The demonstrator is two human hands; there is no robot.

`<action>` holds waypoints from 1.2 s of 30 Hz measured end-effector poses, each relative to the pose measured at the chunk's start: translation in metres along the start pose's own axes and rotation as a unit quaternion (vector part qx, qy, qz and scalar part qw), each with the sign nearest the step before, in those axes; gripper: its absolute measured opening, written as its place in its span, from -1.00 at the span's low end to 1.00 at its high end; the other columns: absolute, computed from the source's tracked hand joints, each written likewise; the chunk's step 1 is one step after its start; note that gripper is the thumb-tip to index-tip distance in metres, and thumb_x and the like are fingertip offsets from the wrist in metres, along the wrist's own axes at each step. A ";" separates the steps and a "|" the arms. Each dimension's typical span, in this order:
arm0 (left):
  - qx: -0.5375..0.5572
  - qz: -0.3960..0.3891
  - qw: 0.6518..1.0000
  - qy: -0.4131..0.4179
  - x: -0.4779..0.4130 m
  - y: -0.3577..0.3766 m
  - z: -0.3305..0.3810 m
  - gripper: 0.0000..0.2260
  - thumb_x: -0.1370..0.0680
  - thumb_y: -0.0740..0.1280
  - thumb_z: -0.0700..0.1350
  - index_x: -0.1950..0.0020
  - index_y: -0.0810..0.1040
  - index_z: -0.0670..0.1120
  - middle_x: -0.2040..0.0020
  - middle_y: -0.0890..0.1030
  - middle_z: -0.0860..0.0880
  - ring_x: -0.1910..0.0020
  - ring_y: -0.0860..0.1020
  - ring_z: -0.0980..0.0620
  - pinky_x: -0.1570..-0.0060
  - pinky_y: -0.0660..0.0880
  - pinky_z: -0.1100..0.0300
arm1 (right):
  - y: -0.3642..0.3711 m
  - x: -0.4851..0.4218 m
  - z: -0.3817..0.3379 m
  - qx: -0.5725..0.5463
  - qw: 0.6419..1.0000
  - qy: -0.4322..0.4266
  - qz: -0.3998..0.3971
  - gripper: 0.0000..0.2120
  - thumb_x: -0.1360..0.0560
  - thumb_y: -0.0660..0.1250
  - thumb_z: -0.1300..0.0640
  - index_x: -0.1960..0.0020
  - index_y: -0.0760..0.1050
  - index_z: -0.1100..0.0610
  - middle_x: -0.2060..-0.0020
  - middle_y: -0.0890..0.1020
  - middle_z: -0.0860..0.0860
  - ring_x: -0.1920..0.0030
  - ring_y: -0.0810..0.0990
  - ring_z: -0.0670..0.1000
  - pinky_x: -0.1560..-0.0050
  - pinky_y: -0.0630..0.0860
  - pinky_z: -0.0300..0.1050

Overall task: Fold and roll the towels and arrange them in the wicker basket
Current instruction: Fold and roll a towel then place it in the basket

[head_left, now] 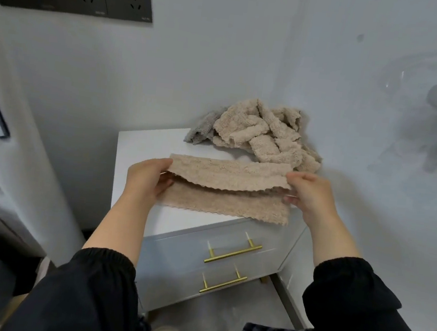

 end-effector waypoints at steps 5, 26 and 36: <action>-0.109 0.023 0.993 0.035 0.004 -0.006 -0.004 -0.82 -0.53 0.27 -0.37 0.16 0.60 -0.16 0.12 0.58 -0.14 0.25 0.58 -0.02 0.23 0.61 0.22 | -0.005 0.010 0.007 0.075 0.995 0.054 -0.038 -0.82 -0.52 0.24 0.40 0.17 0.49 0.18 0.30 0.55 0.12 0.52 0.56 -0.02 0.52 0.50 -0.22; -0.539 0.053 0.829 0.141 0.011 0.000 -0.012 -0.76 -0.48 0.18 -0.29 0.07 0.63 -0.11 0.04 0.61 -0.05 0.08 0.54 -0.09 0.11 0.49 0.12 | -0.017 0.019 0.015 0.269 0.960 0.050 -0.065 -0.79 -0.42 0.34 0.43 0.27 0.47 0.16 0.40 0.52 0.07 0.42 0.53 -0.01 0.36 0.44 -0.18; -0.628 -0.052 0.698 0.341 0.023 0.025 -0.020 -0.69 -0.45 0.32 -0.21 -0.20 0.53 -0.10 -0.49 0.23 -0.15 -0.47 0.14 -0.14 -0.39 0.18 0.00 | -0.023 0.005 0.026 0.309 0.950 0.048 -0.012 -0.84 -0.45 0.32 0.26 0.30 0.44 0.17 0.15 0.66 0.22 0.16 0.64 0.18 0.20 0.50 -0.06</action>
Point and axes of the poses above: each hand's wrist, its own x-axis away from the middle knuckle, its own y-axis out of the palm, z = x × y, the point moved 1 cm from there along -x, towards the middle knuckle
